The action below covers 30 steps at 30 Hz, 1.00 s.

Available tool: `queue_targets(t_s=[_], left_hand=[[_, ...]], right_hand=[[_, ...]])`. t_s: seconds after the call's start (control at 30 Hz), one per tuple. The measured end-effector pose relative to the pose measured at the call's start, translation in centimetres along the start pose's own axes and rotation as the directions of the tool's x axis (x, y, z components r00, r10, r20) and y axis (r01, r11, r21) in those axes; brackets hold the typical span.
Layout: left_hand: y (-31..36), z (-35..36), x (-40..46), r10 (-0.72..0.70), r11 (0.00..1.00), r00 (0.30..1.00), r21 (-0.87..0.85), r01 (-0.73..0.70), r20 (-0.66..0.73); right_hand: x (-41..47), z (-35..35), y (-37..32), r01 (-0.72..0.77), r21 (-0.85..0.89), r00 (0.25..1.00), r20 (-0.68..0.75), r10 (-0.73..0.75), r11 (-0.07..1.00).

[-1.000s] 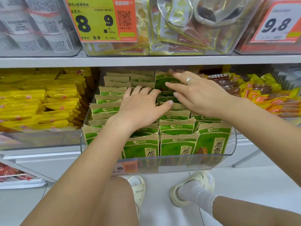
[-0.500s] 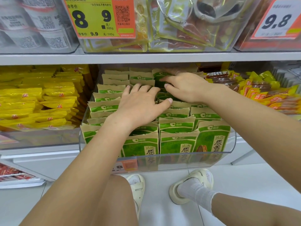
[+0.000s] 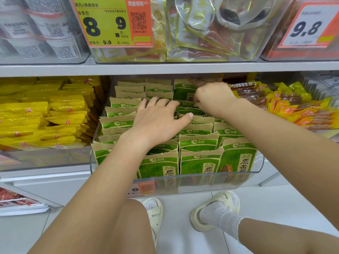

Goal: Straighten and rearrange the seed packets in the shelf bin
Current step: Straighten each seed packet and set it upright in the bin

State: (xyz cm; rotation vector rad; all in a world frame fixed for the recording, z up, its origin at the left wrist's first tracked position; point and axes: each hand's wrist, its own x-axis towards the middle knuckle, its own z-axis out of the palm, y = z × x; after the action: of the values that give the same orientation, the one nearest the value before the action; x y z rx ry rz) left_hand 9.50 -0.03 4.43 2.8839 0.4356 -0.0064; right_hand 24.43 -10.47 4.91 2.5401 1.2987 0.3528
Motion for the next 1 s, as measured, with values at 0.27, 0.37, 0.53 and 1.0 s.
queue_targets(t_s=[0.27,0.37,0.53,1.0], left_hand=[[0.0,0.1,0.1,0.003,1.000,1.000,0.000,-0.003,-0.001],[0.0,0.0,0.1,0.007,1.000,1.000,-0.001,-0.007,0.002],[0.1,-0.1,0.1,0.001,1.000,1.000,-0.002,-0.001,-0.010],[0.9,-1.5,1.4,0.083,0.992,0.996,-0.093,-0.081,0.018]], right_hand=[[-3.5,-1.4,1.9,0.078,0.243,0.991,-0.127,-0.048,0.967],[-5.5,-1.9,2.9,0.118,0.328,0.961,-0.276,-0.024,0.937],[-7.4,-3.1,3.8,0.132,0.451,0.862,-0.492,0.123,0.883],[-12.9,-4.2,7.9,0.203,0.783,0.498,-0.599,0.627,0.587]])
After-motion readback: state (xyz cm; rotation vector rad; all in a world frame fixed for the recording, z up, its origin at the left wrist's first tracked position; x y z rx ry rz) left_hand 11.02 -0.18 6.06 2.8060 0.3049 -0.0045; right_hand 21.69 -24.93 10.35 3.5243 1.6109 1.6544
